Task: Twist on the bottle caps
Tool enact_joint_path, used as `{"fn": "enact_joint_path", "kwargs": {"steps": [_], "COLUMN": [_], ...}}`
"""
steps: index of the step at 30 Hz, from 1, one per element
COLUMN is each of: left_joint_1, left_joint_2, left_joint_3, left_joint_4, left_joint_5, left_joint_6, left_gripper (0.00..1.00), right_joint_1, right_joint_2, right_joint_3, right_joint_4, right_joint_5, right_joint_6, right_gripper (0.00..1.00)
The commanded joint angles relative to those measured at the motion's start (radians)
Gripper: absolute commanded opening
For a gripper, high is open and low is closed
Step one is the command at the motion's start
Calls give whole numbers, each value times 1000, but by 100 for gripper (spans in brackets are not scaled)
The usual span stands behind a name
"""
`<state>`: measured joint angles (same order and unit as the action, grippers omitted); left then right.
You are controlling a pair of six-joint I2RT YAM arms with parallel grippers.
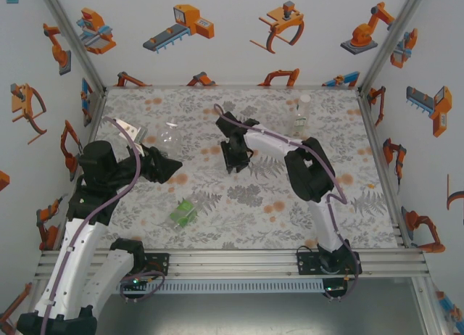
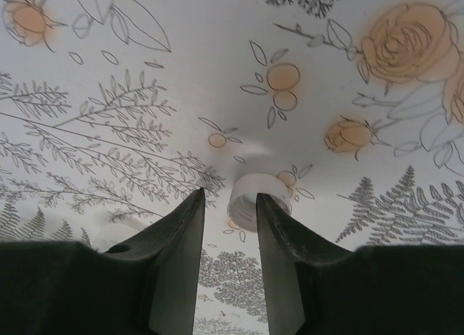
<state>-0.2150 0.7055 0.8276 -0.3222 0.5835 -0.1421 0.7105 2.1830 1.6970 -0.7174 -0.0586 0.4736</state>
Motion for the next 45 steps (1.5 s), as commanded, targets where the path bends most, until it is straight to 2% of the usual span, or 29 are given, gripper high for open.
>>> {"fn": "enact_joint_path", "kwargs": {"steps": [1, 8, 17, 45], "left_joint_1": [5, 5, 5, 5], "left_joint_2": [-16, -18, -12, -2], "left_joint_3": [16, 7, 3, 3], "left_joint_4": [15, 32, 42, 46], "left_joint_5": [14, 15, 18, 21], "left_joint_6": [-15, -27, -28, -34], "left_gripper": [0, 0, 0, 0], "right_joint_1": [-15, -16, -17, -22], "right_joint_2": [-51, -118, -143, -62], "right_joint_3": [-75, -72, -93, -160], "right_joint_4": [-50, -50, -36, 19], "right_joint_5": [33, 36, 68, 45], "right_joint_6": [-4, -1, 4, 13], "right_gripper": [37, 39, 47, 45]}}
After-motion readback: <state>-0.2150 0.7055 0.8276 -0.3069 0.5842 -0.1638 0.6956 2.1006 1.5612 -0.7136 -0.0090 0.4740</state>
